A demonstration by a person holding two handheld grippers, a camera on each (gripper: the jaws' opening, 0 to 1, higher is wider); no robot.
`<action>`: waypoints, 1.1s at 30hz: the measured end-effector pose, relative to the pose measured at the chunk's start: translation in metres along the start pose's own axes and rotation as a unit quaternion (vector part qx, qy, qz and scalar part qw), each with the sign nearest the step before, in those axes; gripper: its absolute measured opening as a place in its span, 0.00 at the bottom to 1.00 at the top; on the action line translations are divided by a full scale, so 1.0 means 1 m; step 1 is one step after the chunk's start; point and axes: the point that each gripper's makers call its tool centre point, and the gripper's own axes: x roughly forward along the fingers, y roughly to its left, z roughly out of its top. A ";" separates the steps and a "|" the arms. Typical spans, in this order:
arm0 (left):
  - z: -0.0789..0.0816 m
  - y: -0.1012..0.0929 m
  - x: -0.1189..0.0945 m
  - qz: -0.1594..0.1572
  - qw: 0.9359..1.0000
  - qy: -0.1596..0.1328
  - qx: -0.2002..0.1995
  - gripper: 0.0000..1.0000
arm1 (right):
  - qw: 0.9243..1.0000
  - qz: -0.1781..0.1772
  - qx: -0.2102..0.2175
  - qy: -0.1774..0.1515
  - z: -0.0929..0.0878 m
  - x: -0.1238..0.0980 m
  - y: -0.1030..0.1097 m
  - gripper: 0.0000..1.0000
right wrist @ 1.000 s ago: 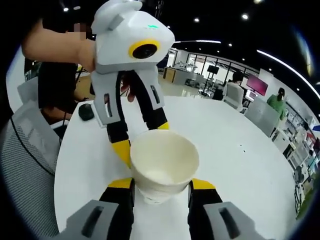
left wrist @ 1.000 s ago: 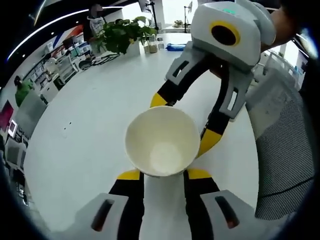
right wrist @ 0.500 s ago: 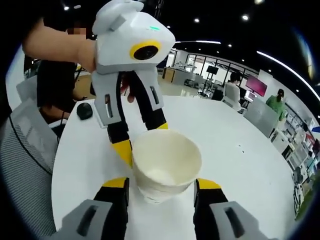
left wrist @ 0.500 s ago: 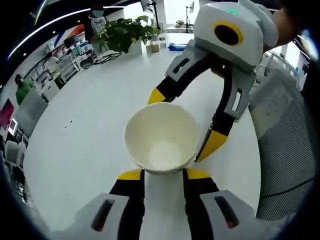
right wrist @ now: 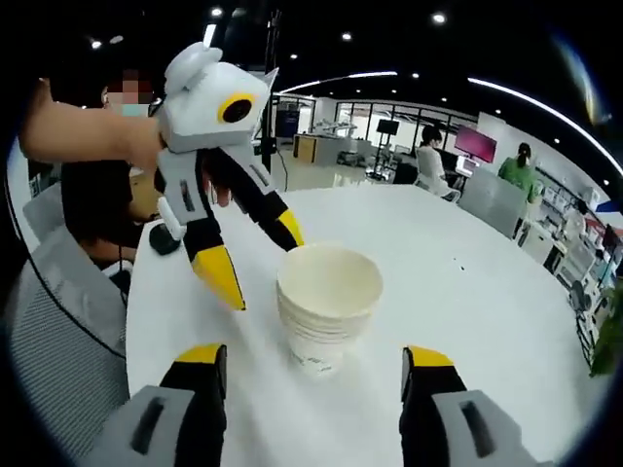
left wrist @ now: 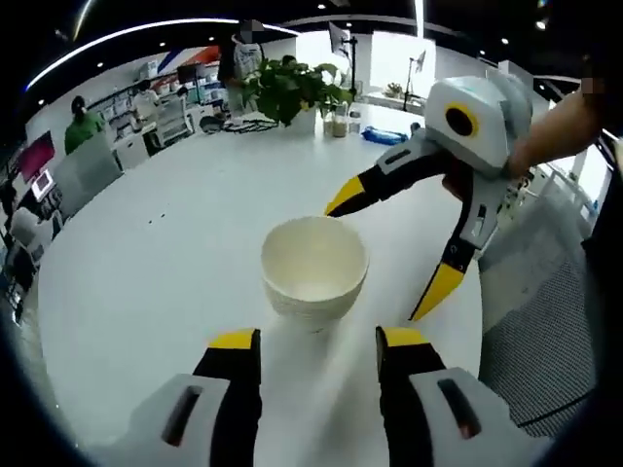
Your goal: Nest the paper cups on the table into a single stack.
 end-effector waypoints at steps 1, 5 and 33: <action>-0.002 -0.003 -0.004 0.005 1.000 -0.003 -0.005 0.50 | 1.000 -0.003 0.002 -0.004 -0.001 -0.003 0.001 0.77; -0.009 -0.006 -0.021 0.022 0.999 -0.022 -0.018 0.55 | 0.999 -0.022 0.030 -0.016 -0.003 -0.019 0.007 0.80; -0.063 -0.074 -0.098 0.134 0.984 -0.100 -0.065 0.95 | 0.990 -0.111 0.069 -0.052 -0.057 -0.133 0.034 1.00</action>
